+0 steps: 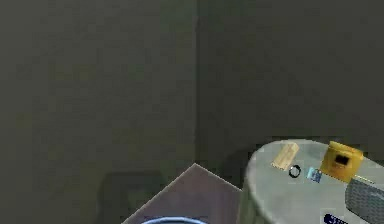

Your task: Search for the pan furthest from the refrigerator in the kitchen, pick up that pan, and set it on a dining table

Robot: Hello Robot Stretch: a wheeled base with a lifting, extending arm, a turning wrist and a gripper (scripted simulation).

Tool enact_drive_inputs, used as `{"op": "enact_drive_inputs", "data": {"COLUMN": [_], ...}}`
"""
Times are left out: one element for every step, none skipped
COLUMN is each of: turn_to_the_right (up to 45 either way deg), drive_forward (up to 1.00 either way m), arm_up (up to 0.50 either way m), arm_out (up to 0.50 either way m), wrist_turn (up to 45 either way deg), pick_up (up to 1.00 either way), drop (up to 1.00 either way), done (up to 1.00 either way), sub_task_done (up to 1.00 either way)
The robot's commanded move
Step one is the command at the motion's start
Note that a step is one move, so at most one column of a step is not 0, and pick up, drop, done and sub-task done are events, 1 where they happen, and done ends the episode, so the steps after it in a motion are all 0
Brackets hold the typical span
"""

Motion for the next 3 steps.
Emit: {"op": "enact_drive_inputs", "data": {"turn_to_the_right": [45.0, 45.0, 36.0], "drive_forward": [0.00, 0.00, 0.00], "arm_up": [0.00, 0.00, 0.00], "arm_out": [0.00, 0.00, 0.00], "wrist_turn": [0.0, 0.0, 0.0], "pick_up": [0.00, 0.00, 0.00], "drop": [0.00, 0.00, 0.00], "done": [0.00, 0.00, 0.00], "sub_task_done": [0.00, 0.00, 0.00]}}
